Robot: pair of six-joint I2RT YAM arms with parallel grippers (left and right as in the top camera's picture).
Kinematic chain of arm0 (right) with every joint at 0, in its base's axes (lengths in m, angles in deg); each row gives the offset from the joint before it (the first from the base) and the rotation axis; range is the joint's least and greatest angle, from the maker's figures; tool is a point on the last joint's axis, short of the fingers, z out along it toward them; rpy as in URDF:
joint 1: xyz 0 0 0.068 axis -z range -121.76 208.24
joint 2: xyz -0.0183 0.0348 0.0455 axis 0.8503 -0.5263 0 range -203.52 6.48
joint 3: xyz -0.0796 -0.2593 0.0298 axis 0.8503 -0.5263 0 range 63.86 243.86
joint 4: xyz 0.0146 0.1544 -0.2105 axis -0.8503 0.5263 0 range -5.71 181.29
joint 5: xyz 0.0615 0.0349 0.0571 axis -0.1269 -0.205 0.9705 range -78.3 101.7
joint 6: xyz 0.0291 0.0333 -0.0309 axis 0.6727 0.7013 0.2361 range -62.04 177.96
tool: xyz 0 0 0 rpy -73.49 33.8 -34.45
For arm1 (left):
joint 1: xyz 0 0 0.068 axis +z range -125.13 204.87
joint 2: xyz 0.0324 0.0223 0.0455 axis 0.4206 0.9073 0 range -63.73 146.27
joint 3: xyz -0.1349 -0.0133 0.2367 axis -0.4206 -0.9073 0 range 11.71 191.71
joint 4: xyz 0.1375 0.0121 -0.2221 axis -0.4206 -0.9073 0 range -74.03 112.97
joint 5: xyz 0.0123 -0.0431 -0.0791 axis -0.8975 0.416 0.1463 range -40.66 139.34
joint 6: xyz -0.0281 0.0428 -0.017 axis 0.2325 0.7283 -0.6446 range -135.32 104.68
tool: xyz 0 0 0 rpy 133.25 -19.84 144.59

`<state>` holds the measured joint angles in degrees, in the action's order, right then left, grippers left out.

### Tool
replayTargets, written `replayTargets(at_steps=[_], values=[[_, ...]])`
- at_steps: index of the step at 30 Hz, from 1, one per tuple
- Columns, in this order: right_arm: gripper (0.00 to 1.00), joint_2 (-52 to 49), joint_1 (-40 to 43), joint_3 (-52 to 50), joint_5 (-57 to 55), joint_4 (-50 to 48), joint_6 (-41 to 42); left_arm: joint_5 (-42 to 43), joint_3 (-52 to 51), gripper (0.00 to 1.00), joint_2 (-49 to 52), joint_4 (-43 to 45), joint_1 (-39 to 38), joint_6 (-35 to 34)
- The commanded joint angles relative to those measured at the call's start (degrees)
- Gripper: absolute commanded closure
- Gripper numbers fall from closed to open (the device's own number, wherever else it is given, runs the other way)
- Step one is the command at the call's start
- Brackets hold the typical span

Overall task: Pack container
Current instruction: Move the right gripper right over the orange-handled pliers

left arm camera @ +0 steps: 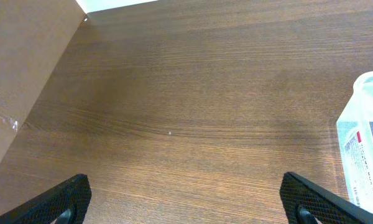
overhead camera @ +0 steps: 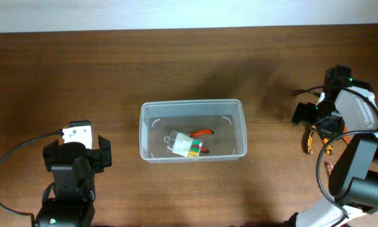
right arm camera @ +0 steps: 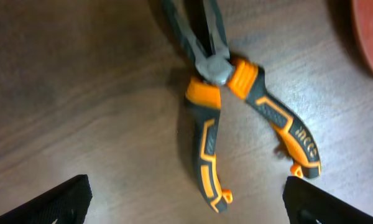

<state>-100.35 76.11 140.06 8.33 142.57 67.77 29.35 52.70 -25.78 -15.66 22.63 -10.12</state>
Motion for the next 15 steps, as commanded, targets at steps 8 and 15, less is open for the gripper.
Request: replayTargets(at_steps=[8,15], values=[[0.01,-0.33,-0.44,-0.59,2.40,-2.51,-4.09,-0.39,1.20,0.01,-0.02,-0.04,-0.24,0.92],[0.02,-0.33,-1.84,-4.04,2.93,-3.76,-5.97,-0.39,1.20,0.01,-0.02,-0.04,-0.24,0.90]])
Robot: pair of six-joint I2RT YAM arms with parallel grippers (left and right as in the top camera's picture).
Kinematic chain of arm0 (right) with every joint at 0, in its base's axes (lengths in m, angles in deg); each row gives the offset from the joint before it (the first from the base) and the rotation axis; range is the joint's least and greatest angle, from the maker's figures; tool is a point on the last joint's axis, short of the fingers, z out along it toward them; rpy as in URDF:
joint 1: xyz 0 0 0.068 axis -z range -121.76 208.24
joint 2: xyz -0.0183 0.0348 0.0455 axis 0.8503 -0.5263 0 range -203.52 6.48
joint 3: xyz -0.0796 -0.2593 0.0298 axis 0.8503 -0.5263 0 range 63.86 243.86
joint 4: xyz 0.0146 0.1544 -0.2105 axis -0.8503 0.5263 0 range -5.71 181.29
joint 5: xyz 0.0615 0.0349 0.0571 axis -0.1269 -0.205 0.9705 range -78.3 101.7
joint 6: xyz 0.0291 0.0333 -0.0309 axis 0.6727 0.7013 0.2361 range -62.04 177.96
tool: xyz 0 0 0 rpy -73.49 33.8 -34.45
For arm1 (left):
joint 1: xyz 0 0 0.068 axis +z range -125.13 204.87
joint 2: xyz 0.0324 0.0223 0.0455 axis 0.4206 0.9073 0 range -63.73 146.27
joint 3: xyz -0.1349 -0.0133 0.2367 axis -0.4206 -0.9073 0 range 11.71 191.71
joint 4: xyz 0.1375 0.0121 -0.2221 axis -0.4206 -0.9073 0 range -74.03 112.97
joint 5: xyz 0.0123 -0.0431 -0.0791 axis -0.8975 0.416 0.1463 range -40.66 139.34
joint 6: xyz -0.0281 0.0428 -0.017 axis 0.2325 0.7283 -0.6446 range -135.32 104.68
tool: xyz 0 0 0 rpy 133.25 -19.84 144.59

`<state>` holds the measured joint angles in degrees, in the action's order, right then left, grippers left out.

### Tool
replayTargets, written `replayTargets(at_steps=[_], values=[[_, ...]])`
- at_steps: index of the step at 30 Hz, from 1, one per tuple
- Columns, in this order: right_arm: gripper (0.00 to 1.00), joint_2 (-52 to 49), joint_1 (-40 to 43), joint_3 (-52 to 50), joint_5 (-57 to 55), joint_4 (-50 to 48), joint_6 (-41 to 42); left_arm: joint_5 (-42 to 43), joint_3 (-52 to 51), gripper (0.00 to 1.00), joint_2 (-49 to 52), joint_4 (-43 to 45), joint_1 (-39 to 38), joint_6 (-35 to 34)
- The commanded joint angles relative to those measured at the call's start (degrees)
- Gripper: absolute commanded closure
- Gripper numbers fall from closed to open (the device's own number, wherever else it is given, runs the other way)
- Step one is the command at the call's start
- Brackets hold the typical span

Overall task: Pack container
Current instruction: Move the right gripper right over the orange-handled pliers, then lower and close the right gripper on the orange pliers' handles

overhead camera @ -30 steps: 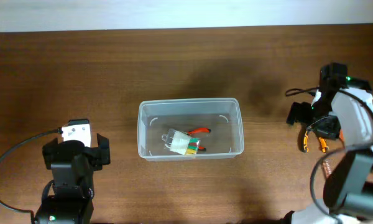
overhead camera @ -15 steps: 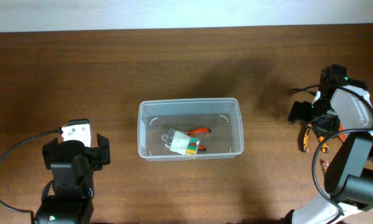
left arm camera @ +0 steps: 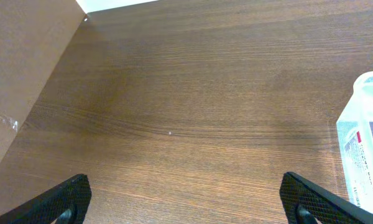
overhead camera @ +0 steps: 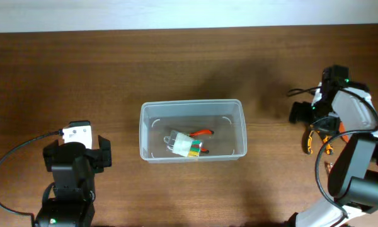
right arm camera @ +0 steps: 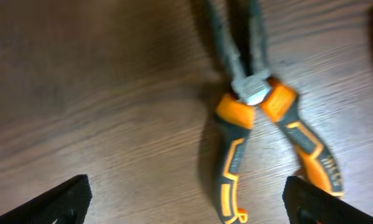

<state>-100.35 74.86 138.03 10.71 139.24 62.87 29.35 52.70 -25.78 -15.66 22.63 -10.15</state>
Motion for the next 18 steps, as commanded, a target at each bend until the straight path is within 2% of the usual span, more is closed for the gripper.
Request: replayTargets(at_steps=[1,18], values=[[0.01,-0.33,-0.57,-2.73,0.35,-0.83,-1.07,-0.39,1.20,0.01,-0.02,-0.04,-0.24,0.92],[0.01,-0.46,-0.39,-6.69,0.33,-6.38,-1.73,-0.39,1.20,0.01,-0.04,-0.04,-0.24,0.92]])
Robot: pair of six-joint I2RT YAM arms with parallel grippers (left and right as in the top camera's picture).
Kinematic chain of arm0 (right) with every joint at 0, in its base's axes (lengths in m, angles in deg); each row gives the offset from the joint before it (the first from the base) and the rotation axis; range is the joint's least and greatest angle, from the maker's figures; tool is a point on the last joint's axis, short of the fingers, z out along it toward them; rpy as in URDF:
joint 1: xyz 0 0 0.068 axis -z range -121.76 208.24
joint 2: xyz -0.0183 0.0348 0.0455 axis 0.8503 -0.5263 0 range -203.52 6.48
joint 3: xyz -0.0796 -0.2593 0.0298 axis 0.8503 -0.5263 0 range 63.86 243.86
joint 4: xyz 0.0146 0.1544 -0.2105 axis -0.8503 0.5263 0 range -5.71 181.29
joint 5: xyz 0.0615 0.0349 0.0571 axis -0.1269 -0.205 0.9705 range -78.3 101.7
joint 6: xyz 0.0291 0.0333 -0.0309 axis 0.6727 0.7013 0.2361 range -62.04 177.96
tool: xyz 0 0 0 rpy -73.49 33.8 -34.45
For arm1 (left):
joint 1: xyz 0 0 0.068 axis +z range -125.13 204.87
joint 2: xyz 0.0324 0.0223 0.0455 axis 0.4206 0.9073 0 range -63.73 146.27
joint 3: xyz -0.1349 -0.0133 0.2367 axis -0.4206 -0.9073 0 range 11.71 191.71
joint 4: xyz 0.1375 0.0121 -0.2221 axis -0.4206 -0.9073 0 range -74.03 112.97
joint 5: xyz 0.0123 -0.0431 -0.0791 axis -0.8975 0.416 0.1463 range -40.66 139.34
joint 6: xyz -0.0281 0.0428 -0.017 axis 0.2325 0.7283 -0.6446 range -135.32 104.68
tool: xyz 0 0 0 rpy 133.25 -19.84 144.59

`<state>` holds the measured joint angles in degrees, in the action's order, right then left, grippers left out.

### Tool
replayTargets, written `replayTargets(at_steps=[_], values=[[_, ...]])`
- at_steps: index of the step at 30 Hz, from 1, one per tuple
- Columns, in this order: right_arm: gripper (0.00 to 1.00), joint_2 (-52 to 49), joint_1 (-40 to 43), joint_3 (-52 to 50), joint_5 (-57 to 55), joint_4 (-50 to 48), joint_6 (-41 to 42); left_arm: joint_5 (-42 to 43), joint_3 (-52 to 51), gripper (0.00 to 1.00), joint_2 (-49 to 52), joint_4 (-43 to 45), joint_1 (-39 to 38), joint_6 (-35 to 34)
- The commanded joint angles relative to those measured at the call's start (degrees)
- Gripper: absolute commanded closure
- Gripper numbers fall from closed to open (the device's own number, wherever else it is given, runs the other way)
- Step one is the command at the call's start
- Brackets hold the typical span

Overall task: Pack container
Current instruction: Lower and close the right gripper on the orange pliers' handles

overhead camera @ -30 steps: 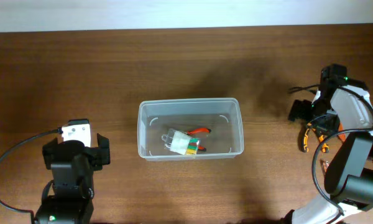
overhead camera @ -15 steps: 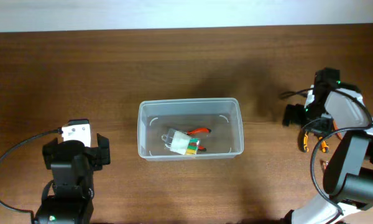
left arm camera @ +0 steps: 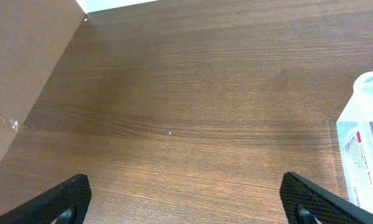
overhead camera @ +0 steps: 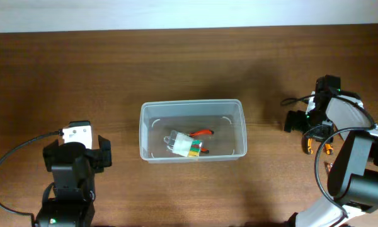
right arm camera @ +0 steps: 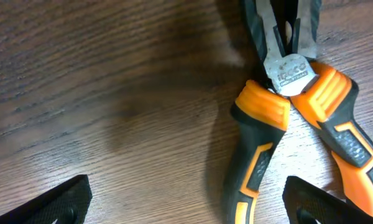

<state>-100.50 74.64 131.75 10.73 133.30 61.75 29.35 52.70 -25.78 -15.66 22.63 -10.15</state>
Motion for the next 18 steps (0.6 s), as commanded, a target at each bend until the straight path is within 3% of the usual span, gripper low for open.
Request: replayTargets(at_steps=[1,18], values=[[0.01,-0.35,-0.17,-0.42,0.31,-0.50,-0.61,-0.39,1.20,0.01,-0.02,-0.04,-0.24,0.92],[0.01,-4.20,-0.15,-0.50,-0.02,-1.20,-0.83,-0.39,1.20,0.01,-0.02,-0.04,-0.24,0.94]])
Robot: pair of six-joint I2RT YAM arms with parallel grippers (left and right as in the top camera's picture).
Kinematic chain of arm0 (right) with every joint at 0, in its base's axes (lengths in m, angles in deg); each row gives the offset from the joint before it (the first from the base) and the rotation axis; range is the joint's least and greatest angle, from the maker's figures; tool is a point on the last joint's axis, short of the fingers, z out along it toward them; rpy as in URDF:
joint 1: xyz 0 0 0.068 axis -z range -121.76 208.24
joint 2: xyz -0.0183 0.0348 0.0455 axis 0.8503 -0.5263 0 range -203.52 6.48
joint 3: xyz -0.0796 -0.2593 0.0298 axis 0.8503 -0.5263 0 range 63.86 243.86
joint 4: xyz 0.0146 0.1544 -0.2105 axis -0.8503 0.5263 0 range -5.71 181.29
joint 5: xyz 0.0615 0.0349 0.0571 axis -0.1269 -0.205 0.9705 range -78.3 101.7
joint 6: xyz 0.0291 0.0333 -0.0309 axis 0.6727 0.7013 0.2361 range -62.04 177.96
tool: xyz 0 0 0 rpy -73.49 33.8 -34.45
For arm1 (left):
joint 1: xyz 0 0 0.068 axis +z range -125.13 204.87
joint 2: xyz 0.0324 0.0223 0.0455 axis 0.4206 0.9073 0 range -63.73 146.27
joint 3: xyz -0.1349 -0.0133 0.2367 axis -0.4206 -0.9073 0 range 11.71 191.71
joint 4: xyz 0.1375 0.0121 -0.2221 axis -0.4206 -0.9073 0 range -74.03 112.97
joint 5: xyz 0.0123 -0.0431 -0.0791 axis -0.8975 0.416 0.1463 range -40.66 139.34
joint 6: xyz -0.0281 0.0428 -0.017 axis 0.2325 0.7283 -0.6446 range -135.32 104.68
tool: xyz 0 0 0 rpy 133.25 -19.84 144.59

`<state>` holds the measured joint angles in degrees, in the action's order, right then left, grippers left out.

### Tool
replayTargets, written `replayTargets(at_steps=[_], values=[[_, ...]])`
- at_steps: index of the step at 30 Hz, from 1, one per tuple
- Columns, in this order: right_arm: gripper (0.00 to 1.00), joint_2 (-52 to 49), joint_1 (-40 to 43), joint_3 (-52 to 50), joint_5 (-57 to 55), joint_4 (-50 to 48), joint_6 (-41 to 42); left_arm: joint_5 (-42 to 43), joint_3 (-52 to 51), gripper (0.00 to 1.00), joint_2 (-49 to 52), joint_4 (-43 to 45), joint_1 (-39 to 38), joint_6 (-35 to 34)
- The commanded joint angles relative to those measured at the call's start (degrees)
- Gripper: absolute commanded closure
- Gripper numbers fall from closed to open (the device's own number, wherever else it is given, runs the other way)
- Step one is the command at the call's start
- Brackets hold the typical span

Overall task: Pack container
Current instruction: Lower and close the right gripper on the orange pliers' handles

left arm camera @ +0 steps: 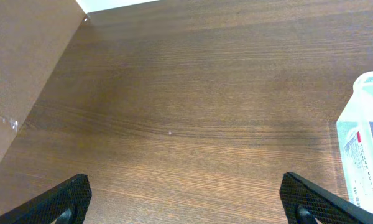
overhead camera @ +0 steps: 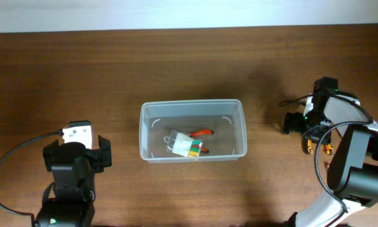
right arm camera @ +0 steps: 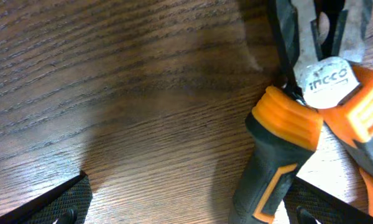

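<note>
A clear plastic container (overhead camera: pixel 193 107) stands mid-table with a white packet (overhead camera: pixel 184 146) and a red-handled tool (overhead camera: pixel 203 133) inside. Orange-and-black pliers (overhead camera: pixel 309 145) lie on the wood at the far right. My right gripper (overhead camera: pixel 301 128) is low over them and open. In the right wrist view the pliers' joint and one handle (right arm camera: pixel 283 155) fill the right side, the handle lying just inside my right finger (right arm camera: pixel 314 208); the right gripper (right arm camera: pixel 186 211) holds nothing. My left gripper (overhead camera: pixel 75 157) rests near the front left, open and empty (left arm camera: pixel 186 205).
The container's corner (left arm camera: pixel 363 137) shows at the right edge of the left wrist view. A brown panel (left arm camera: pixel 18 74) rises at that view's left. The table's far edge meets a white strip (overhead camera: pixel 189 12). A black cable (overhead camera: pixel 294 99) loops by the right arm.
My right gripper has come closer to the pliers: their joint and handle look larger in the wrist view, with one handle now between the open fingers. The left arm is unchanged.
At first my right gripper hung open above the pliers, which showed whole in its wrist view. At each later moment it stood farther left and lower, the pliers growing in view. Now only the joint and one handle show, close up. The left arm stayed still.
</note>
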<state>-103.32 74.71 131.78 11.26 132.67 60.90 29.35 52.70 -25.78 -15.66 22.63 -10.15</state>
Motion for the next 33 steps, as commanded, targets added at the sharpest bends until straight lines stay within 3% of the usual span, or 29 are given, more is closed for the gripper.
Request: replayTargets(at_steps=[1,10,15,17,23,33], values=[[0.01,-1.38,-0.24,-0.52,-0.76,-0.66,0.04,-0.39,1.20,0.01,-0.02,-0.04,-0.24,0.92],[0.00,-1.38,-0.22,-0.52,-1.73,-0.92,0.07,-0.39,1.20,0.01,-0.02,-0.04,-0.24,0.92],[0.28,-1.38,-0.22,-0.52,-1.73,-0.92,0.09,-0.39,1.20,0.01,-0.02,-0.02,-0.24,0.94],[0.33,-1.38,-0.22,-0.52,-1.77,-0.87,0.39,-0.39,1.20,0.01,-0.02,-0.04,-0.24,0.92],[0.44,-1.38,-0.22,-0.52,-3.69,-0.63,3.69,-0.39,1.20,0.01,-0.02,-0.04,-0.24,0.92],[0.44,-1.38,-0.22,-0.52,-4.72,0.07,11.45,-0.39,1.20,0.01,-0.02,-0.04,-0.24,0.94]])
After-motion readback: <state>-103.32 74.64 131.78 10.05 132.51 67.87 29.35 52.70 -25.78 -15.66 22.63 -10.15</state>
